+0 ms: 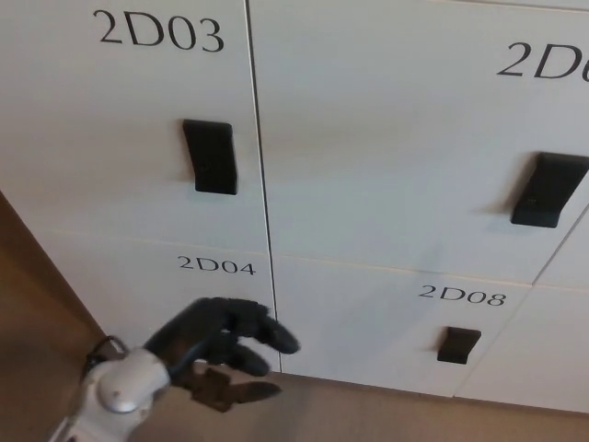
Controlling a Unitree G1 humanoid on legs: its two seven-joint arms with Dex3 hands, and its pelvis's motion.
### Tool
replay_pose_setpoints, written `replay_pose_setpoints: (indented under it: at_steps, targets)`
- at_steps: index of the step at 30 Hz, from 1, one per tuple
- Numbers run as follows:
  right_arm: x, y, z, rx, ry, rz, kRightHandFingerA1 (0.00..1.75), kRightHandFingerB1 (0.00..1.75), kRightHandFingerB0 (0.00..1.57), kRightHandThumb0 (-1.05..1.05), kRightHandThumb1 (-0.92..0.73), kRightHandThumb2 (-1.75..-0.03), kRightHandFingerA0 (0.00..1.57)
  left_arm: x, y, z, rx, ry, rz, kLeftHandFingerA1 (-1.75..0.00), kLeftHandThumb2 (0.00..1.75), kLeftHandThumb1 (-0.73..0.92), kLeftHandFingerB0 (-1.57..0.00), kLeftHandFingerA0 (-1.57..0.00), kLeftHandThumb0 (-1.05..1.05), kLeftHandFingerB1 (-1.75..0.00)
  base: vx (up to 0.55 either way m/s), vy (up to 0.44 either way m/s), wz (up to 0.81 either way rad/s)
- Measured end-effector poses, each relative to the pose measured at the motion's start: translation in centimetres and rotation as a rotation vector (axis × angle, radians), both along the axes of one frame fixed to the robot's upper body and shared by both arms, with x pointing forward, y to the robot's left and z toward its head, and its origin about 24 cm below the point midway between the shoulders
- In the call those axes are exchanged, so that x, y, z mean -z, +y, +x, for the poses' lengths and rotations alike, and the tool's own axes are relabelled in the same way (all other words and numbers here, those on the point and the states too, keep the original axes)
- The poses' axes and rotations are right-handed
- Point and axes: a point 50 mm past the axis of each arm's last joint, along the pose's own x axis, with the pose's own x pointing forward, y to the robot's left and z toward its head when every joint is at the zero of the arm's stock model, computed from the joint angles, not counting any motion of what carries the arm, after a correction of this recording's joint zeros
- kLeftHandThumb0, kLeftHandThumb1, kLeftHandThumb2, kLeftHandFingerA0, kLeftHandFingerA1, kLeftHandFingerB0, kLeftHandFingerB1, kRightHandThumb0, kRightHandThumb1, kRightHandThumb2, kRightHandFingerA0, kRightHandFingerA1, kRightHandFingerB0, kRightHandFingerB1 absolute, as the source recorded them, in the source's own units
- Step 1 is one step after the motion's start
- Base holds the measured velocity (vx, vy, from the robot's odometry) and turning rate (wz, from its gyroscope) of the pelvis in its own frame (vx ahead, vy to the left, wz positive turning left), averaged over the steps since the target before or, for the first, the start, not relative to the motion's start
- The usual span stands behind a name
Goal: The robot walks towards an open cabinet and lifts its left hand to push the door towards the right to close it.
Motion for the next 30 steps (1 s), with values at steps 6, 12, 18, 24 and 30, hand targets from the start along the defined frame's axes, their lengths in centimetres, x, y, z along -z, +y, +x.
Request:
replay_pose_setpoints:
  at_steps: [6,12,18,24,30]
  targets:
    - [3.6,0.3,0.8,-0.062,0.175,0.009,0.61,0.50,0.47,-0.23,-0.81,-0.64,0.58,0.8,2.5,-0.3,-0.100,0.040,0.010,-0.56,0.73,0.36,-0.81,-0.73,-0.59,-0.71,0.00,0.000,0.00]
    - [7.1,0.1,0.7,-0.114,0.358,0.007,0.63,0.50,0.47,-0.24,-0.80,-0.64,0.59,1.6,5.6,-0.7,-0.221,0.080,0.038,-0.56,0.74,0.35,-0.78,-0.73,-0.55,-0.71,0.00,0.000,0.00]
    - [10.3,-1.0,0.2,-0.179,0.559,-0.026,0.64,0.51,0.47,-0.22,-0.80,-0.64,0.59,2.6,9.6,-1.8,-0.405,0.127,0.067,-0.59,0.80,0.32,-0.75,-0.71,-0.54,-0.74,0.00,0.000,0.00]
    - [11.6,-2.4,0.1,-0.235,0.687,-0.064,0.61,0.50,0.47,-0.22,-0.80,-0.63,0.59,3.3,12.3,-2.7,-0.568,0.140,0.068,-0.58,0.81,0.32,-0.74,-0.71,-0.54,-0.74,0.00,0.000,0.00]
    - [12.0,-2.6,0.0,-0.271,0.716,-0.072,0.65,0.53,0.49,-0.21,-0.79,-0.63,0.60,3.4,13.0,-2.8,-0.618,0.123,0.062,-0.57,0.81,0.32,-0.74,-0.72,-0.53,-0.73,0.00,0.000,0.00]
